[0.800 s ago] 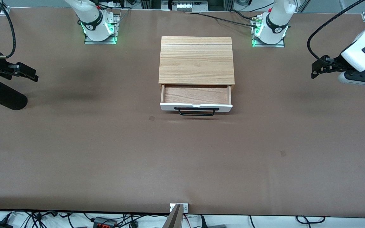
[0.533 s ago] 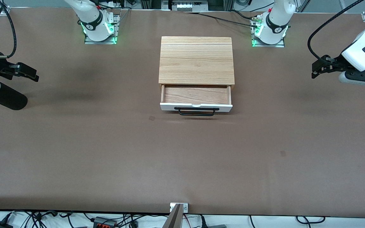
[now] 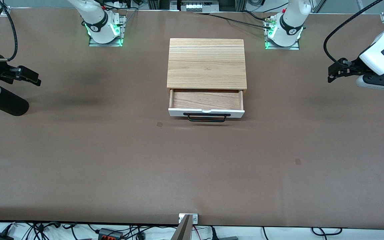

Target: Close drawer with both arms simultaneously

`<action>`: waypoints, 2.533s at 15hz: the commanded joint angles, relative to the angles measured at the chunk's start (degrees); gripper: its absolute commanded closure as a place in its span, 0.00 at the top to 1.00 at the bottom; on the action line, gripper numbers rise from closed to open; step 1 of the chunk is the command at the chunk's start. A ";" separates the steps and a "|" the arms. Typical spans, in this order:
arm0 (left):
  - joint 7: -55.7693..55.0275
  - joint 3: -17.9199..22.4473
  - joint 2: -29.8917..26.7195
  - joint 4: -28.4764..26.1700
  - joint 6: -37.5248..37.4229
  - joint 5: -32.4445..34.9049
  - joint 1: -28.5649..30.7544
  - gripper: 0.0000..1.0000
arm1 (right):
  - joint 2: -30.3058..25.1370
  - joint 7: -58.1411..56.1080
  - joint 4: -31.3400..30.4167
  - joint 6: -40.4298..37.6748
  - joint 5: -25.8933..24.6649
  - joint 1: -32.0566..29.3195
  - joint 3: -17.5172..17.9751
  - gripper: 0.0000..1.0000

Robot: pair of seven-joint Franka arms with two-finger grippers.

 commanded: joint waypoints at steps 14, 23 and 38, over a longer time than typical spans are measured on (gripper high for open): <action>0.19 -1.28 8.36 0.86 6.89 -5.67 -1.46 1.00 | 5.03 3.12 2.01 3.69 3.64 3.92 0.77 1.00; -13.23 -9.10 18.02 0.42 29.20 -7.45 -3.48 1.00 | 16.18 3.39 2.19 20.11 18.22 12.79 0.77 1.00; -30.57 -18.51 27.62 -6.78 46.55 -14.74 -6.74 1.00 | 32.72 5.58 9.84 29.09 26.69 24.31 0.86 1.00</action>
